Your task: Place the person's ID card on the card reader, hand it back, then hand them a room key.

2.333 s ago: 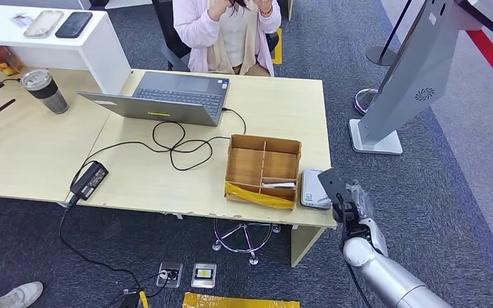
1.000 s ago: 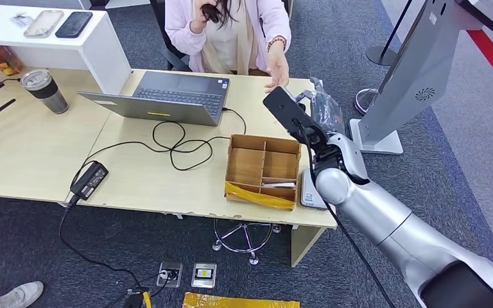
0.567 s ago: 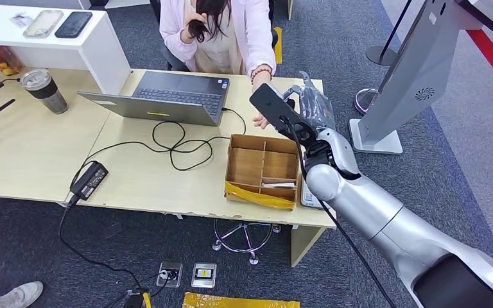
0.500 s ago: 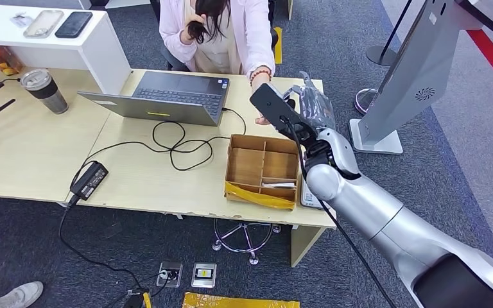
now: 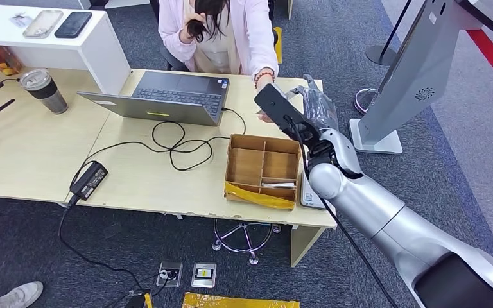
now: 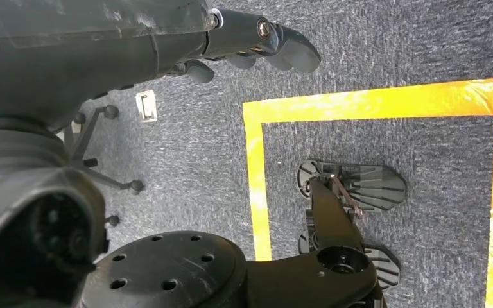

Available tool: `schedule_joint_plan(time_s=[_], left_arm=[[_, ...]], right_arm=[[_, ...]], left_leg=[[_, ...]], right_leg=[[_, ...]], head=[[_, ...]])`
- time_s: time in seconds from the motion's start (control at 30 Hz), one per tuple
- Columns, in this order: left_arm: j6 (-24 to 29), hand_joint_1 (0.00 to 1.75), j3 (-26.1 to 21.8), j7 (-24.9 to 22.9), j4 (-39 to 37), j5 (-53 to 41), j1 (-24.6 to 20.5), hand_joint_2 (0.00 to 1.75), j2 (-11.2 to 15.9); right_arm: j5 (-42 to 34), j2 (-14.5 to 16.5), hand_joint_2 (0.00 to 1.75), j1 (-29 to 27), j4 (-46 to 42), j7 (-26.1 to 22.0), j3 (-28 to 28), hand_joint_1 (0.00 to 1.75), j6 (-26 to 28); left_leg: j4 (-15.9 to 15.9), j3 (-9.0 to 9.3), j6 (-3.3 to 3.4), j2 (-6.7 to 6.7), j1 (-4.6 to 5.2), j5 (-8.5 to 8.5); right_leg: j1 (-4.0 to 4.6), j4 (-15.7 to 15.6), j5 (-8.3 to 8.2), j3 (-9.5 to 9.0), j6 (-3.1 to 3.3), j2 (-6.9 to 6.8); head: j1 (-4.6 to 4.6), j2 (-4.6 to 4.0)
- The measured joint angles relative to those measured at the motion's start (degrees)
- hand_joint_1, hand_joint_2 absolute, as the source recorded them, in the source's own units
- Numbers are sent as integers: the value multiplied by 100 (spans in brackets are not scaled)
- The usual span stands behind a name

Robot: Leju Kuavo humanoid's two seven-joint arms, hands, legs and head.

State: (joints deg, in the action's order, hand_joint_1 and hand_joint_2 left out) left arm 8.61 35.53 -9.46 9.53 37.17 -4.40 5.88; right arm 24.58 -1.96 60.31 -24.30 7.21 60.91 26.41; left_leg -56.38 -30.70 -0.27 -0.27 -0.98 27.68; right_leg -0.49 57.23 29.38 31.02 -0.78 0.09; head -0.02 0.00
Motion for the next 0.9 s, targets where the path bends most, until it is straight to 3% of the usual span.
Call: schedule_joint_plan(time_s=[0.37, 0.5, 0.67, 0.9], left_arm=[[31, 0, 81, -8, 0, 10, 0, 0, -2], [44, 0, 104, -51, 0, 44, 0, 0, -11], [78, 0, 164, -128, 0, 142, 1, 0, -31], [84, 0, 205, -129, 0, 300, 3, 0, -39]], right_arm=[[-26, -24, 0, -3, 34, -128, 0, 0, 42], [-77, -75, 175, -29, 10, -156, 0, 0, 132], [-3, -337, 175, -205, -348, 70, 0, 0, 222], [766, -1009, 175, -662, -1540, 976, -9, 0, 207]], left_leg=[[0, 1, 0, 0, 0, 0], [0, 1, 0, 0, 0, 0], [-2, 1, 0, 0, 1, 0], [-4, 2, 0, 0, 1, 0]], right_leg=[[0, 0, 0, 1, 0, 0], [0, 0, 0, 1, 0, 0], [-1, -1, 0, 1, 0, -1], [-1, -1, 0, 2, 0, -1]], head=[[0, 0], [-1, 0], [0, 0], [-1, 0]])
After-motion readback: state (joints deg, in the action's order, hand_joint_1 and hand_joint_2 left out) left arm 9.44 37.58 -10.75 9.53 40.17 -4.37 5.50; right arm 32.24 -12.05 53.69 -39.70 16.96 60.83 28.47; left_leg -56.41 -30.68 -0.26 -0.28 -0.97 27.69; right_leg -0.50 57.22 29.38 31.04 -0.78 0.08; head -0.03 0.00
